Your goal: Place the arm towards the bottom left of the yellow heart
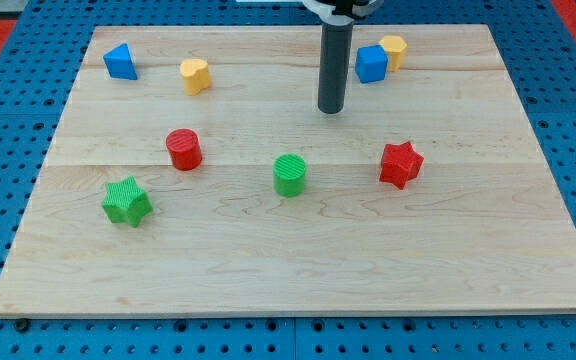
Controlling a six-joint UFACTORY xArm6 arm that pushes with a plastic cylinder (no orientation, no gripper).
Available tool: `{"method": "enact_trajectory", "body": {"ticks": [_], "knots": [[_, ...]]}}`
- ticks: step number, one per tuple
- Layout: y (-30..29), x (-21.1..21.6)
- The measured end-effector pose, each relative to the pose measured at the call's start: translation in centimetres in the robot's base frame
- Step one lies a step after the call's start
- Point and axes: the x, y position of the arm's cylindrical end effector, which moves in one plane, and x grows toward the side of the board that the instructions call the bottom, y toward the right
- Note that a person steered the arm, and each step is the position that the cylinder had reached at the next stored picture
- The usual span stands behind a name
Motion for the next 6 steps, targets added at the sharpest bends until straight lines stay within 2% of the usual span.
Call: {"method": "enact_trajectory", "body": {"ticks": [4, 5, 6], "knots": [[0.0, -0.5], [-1.9, 1.3], [-1.9, 1.3]]}}
